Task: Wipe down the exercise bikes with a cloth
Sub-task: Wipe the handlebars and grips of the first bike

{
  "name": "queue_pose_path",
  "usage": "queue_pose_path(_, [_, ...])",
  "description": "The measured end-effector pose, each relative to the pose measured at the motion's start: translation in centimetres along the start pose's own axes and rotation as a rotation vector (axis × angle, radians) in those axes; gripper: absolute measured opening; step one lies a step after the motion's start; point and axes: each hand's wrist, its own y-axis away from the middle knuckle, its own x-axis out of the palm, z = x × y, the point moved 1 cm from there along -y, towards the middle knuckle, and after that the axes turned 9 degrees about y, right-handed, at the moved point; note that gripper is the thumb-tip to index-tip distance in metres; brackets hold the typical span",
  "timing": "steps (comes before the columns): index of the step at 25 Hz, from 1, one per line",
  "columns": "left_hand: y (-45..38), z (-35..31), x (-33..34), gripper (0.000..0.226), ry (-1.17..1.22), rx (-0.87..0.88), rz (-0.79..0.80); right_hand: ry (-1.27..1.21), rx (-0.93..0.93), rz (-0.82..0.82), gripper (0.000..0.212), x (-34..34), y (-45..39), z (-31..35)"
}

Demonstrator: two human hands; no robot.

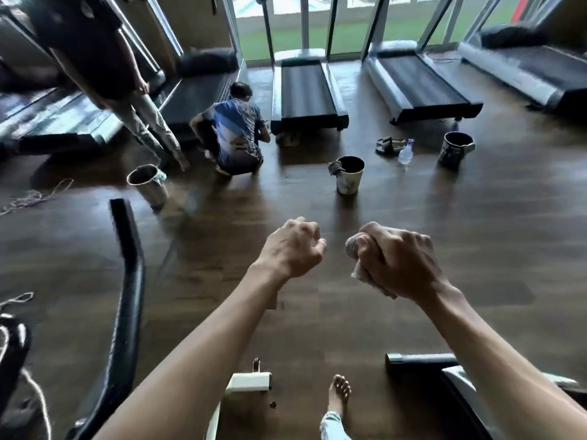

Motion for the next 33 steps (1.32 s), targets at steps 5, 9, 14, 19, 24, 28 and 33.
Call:
queue_pose_path(5, [-13.1, -2.0, 0.5, 0.028, -0.017, 0.034, 0.048, 0.012, 0.088, -0.009, 0.045, 2.1, -8.4, -7.5])
queue_pose_path(9, [-22.2, -4.3, 1.4, 0.027, -0.008, 0.101, 0.072, 0.042, 0.145, -0.042, 0.041, 2.3, -13.9, -13.5])
queue_pose_path(14, [-36.4, -9.8, 4.3, 0.027, -0.02, 0.254, 0.154, 0.13, 0.309, -0.112, 0.036, 2.6, -20.1, -23.8])
queue_pose_path(19, [-49.7, -18.3, 9.2, 0.02, -0.004, 0.497, 0.272, 0.238, 0.537, -0.187, 0.027, 1.6, -23.7, -34.3])
queue_pose_path(24, [-58.4, -30.5, 16.2, 0.02, -0.065, 0.785, 0.446, 0.391, 0.771, -0.289, 0.033, -1.3, -22.2, -44.6])
queue_pose_path(28, [-61.8, -40.5, 23.1, 0.018, -0.08, 0.969, 0.567, 0.478, 0.965, -0.328, 0.037, -3.9, -18.8, -52.7])
queue_pose_path(33, [-64.6, -54.5, 31.4, 0.016, -0.036, 1.117, 0.674, 0.604, 1.142, -0.398, 0.036, -7.7, -14.8, -63.6])
